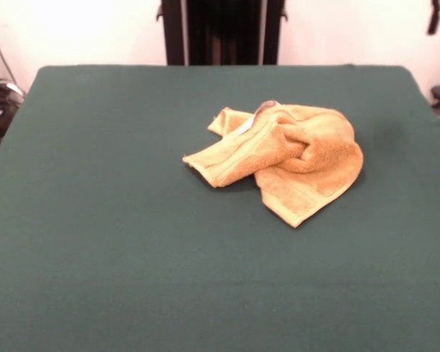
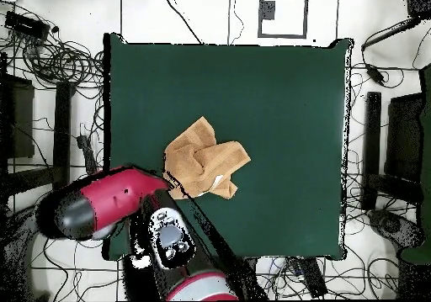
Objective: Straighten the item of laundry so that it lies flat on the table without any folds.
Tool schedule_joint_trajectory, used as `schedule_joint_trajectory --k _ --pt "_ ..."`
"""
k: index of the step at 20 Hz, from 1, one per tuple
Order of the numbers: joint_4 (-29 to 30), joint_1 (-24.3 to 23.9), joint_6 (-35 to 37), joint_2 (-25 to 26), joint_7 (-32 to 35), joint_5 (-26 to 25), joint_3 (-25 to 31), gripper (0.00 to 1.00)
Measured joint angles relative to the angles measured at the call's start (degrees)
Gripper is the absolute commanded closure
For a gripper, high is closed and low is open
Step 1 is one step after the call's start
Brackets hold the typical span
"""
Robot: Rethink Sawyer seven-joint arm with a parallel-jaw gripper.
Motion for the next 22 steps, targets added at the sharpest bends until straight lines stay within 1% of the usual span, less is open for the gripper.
schedule_joint_trajectory --k 4,7,9,11,14,19,22 --pt "0.4 3.1 0.0 -2.1 2.4 1.4 -1.9 0.0" --pt "0.0 4.4 0.0 -3.0 4.2 0.9 -5.3 0.0" --pt "-1.0 4.8 0.0 -2.9 6.0 0.1 -9.0 0.0" --pt "-2.8 4.6 -0.6 -2.1 8.4 -0.7 -13.7 0.0" --pt "-5.0 4.0 -2.3 -0.5 10.4 -1.5 -17.9 0.0" --pt "-7.0 3.7 -6.1 1.6 12.3 -1.8 -22.0 0.0" --pt "-7.6 4.9 -12.2 3.7 14.1 -1.7 -25.8 0.0"
